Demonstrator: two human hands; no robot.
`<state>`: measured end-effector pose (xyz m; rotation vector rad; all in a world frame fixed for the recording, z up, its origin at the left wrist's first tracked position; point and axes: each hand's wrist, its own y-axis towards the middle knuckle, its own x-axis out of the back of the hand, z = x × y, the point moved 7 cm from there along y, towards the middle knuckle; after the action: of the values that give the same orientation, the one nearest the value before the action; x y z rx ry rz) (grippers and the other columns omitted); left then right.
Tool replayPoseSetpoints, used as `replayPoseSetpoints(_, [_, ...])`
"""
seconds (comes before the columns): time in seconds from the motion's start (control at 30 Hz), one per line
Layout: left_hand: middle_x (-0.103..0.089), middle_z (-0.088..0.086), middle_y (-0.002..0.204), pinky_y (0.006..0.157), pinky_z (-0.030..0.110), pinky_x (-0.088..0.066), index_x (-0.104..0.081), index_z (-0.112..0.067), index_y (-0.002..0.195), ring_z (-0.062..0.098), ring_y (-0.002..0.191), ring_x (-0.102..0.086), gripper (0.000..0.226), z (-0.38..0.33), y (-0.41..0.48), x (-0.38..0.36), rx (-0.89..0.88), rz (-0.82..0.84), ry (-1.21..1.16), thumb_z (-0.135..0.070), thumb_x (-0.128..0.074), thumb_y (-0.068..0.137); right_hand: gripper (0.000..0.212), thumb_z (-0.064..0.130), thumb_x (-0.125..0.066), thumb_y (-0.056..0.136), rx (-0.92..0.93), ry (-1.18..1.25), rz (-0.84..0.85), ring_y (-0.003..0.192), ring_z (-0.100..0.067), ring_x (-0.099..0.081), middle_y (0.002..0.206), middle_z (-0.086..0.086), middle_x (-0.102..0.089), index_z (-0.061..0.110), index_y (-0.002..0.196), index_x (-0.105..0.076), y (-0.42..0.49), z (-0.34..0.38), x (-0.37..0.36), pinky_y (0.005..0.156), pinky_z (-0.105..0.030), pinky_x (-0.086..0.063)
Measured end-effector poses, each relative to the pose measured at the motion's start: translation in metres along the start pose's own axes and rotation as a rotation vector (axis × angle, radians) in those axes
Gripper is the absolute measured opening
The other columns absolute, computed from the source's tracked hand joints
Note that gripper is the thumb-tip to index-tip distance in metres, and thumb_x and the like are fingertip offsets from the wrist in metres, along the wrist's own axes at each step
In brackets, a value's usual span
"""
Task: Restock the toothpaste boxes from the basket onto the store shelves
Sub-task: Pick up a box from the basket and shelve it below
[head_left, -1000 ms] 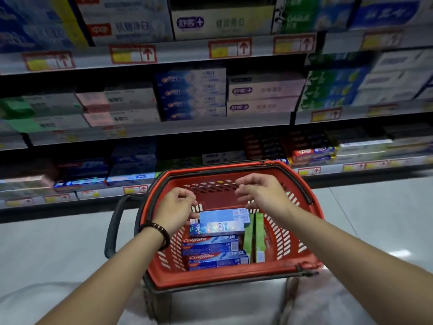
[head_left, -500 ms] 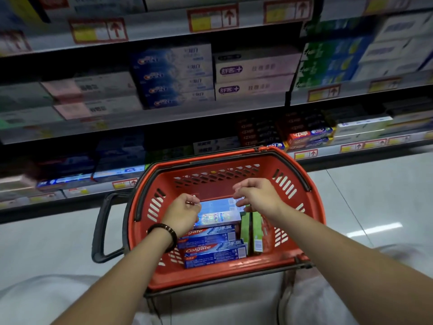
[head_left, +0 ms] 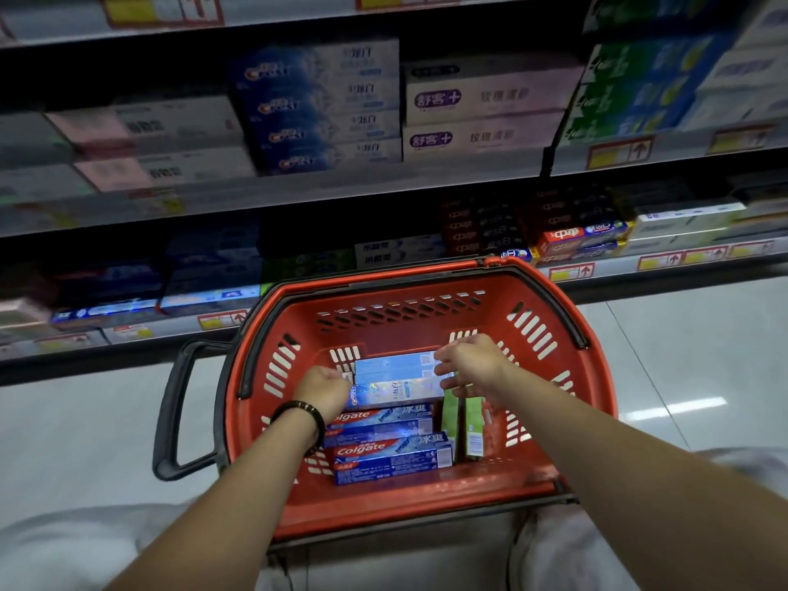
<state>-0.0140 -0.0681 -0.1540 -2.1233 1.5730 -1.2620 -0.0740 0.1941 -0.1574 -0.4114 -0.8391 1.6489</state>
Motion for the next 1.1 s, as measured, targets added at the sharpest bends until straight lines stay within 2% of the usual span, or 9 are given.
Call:
replayPoseSetpoints(0.17, [-0.065, 0.007, 0.089, 0.087, 0.034, -0.052, -0.059, -0.009, 0.079, 0.026, 0.091, -0.062, 0.018, 0.019, 0.008, -0.006, 0.075, -0.048, 0.046, -0.008, -0.058, 0.096, 0.022, 0.019, -0.06, 0.104, -0.132, -0.106, 0.067, 0.099, -0.038, -0.077, 0.112, -0.017, -0.075, 0.006, 0.12, -0.066, 0.012, -0.024, -0.013, 0.071, -0.037, -0.057])
replayPoseSetpoints(0.37, [-0.074, 0.011, 0.092, 0.071, 0.033, -0.057, -0.066, -0.008, 0.09, 0.027, 0.082, -0.071, 0.014, 0.047, 0.008, -0.016, 0.167, 0.032, 0.043, -0.01, -0.053, 0.096, 0.024, 0.016, -0.056, 0.103, -0.215, -0.2, 0.103, 0.106, -0.029, -0.072, 0.125, -0.025, -0.07, 0.006, 0.122, -0.066, 0.026, -0.047, -0.025, 0.08, -0.04, -0.059])
replayPoseSetpoints(0.53, [-0.072, 0.012, 0.091, 0.065, 0.029, -0.053, -0.062, -0.008, 0.09, 0.023, 0.079, -0.07, 0.018, 0.05, 0.01, -0.017, 0.16, 0.052, 0.019, -0.008, -0.047, 0.101, 0.028, 0.012, -0.054, 0.1, -0.267, -0.257, 0.129, 0.11, -0.034, -0.066, 0.124, -0.015, -0.066, 0.003, 0.124, -0.065, 0.035, -0.065, -0.032, 0.092, -0.046, -0.06])
replayPoseSetpoints(0.63, [-0.065, 0.006, 0.089, 0.063, 0.027, -0.05, -0.046, -0.021, 0.083, 0.018, 0.078, -0.065, 0.025, 0.053, 0.01, -0.017, 0.175, 0.068, -0.018, -0.01, -0.048, 0.105, 0.028, 0.011, -0.051, 0.103, -0.285, -0.258, 0.136, 0.114, -0.033, -0.062, 0.133, -0.015, -0.057, 0.004, 0.126, -0.066, 0.035, -0.07, -0.03, 0.086, -0.044, -0.058])
replayPoseSetpoints(0.73, [-0.071, 0.01, 0.092, 0.076, 0.037, -0.06, -0.053, -0.016, 0.088, 0.024, 0.084, -0.072, 0.017, 0.06, 0.014, -0.022, 0.206, 0.104, -0.052, -0.014, -0.049, 0.105, 0.024, 0.011, -0.051, 0.106, -0.28, -0.239, 0.135, 0.124, -0.035, -0.063, 0.123, -0.01, -0.06, 0.007, 0.124, -0.066, 0.039, -0.076, -0.03, 0.084, -0.043, -0.057])
replayPoseSetpoints(0.8, [-0.072, 0.011, 0.094, 0.083, 0.04, -0.06, -0.055, -0.015, 0.092, 0.025, 0.086, -0.072, 0.014, 0.064, 0.016, -0.025, 0.237, 0.114, -0.103, -0.017, -0.051, 0.106, 0.02, 0.012, -0.052, 0.105, -0.282, -0.24, 0.149, 0.094, -0.025, -0.066, 0.104, -0.006, -0.061, 0.012, 0.117, -0.068, 0.044, -0.081, -0.034, 0.093, -0.047, -0.06])
replayPoseSetpoints(0.87, [-0.07, 0.009, 0.094, 0.076, 0.036, -0.056, -0.052, -0.018, 0.091, 0.022, 0.084, -0.069, 0.015, 0.066, 0.017, -0.027, 0.263, 0.121, -0.135, -0.017, -0.052, 0.106, 0.021, 0.011, -0.05, 0.106, -0.292, -0.266, 0.175, 0.07, -0.017, -0.048, 0.088, -0.003, -0.053, 0.012, 0.113, -0.07, 0.046, -0.085, -0.038, 0.1, -0.049, -0.058])
replayPoseSetpoints(1.0, [-0.068, 0.008, 0.09, 0.068, 0.032, -0.051, -0.053, -0.017, 0.09, 0.019, 0.079, -0.066, 0.017, 0.065, 0.016, -0.029, 0.274, 0.118, -0.176, -0.016, -0.051, 0.107, 0.028, 0.01, -0.044, 0.107, -0.305, -0.243, 0.2, 0.097, -0.021, -0.056, 0.111, -0.008, -0.058, 0.011, 0.115, -0.071, 0.044, -0.085, -0.042, 0.109, -0.053, -0.051])
replayPoseSetpoints(1.1, [-0.07, 0.01, 0.092, 0.071, 0.034, -0.055, -0.055, -0.014, 0.092, 0.022, 0.082, -0.069, 0.016, 0.065, 0.017, -0.032, 0.272, 0.129, -0.189, -0.016, -0.048, 0.107, 0.031, 0.008, -0.041, 0.107, -0.306, -0.232, 0.197, 0.083, -0.017, -0.049, 0.105, -0.007, -0.053, 0.011, 0.117, -0.07, 0.044, -0.085, -0.042, 0.111, -0.052, -0.049])
